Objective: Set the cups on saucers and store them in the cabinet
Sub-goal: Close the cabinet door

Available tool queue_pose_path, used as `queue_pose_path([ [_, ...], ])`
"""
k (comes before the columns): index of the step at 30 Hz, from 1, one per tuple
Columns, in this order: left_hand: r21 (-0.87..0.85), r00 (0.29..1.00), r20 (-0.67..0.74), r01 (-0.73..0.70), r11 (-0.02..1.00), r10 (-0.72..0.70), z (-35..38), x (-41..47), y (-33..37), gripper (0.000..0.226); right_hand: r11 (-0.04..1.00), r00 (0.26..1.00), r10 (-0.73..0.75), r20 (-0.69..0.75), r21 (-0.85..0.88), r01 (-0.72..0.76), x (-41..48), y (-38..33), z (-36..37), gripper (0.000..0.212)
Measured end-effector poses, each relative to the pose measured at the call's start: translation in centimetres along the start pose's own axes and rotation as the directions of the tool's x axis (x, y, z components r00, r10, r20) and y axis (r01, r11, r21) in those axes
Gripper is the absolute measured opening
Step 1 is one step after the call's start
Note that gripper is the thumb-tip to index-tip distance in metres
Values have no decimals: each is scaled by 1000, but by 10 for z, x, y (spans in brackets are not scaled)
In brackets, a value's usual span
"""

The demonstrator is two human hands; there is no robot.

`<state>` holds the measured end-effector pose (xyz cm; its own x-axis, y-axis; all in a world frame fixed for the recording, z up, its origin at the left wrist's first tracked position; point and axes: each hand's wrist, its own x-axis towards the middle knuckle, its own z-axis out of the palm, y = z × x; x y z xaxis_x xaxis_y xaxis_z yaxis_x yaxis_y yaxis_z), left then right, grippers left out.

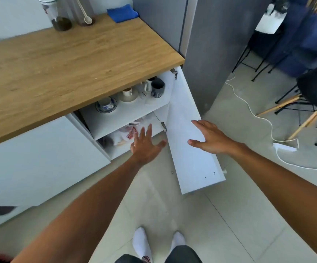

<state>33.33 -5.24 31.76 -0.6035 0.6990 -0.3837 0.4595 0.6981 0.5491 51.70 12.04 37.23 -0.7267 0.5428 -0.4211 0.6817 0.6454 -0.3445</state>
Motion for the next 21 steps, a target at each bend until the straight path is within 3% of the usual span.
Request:
queue_pose_path([
  [9, -19, 974, 195, -117, 993, 119, 116, -67, 77, 86, 980, 993, 62, 98, 182, -79, -61, 101, 30, 80],
  [14, -21, 960, 247, -132, 991, 133, 156, -92, 91, 85, 963, 988, 53, 144, 255, -89, -79, 127, 51, 61],
  [21, -178, 939, 307, -106, 978, 157, 189, -125, 97, 85, 946, 992, 0, 125, 321, -40, -87, 135, 69, 38],
])
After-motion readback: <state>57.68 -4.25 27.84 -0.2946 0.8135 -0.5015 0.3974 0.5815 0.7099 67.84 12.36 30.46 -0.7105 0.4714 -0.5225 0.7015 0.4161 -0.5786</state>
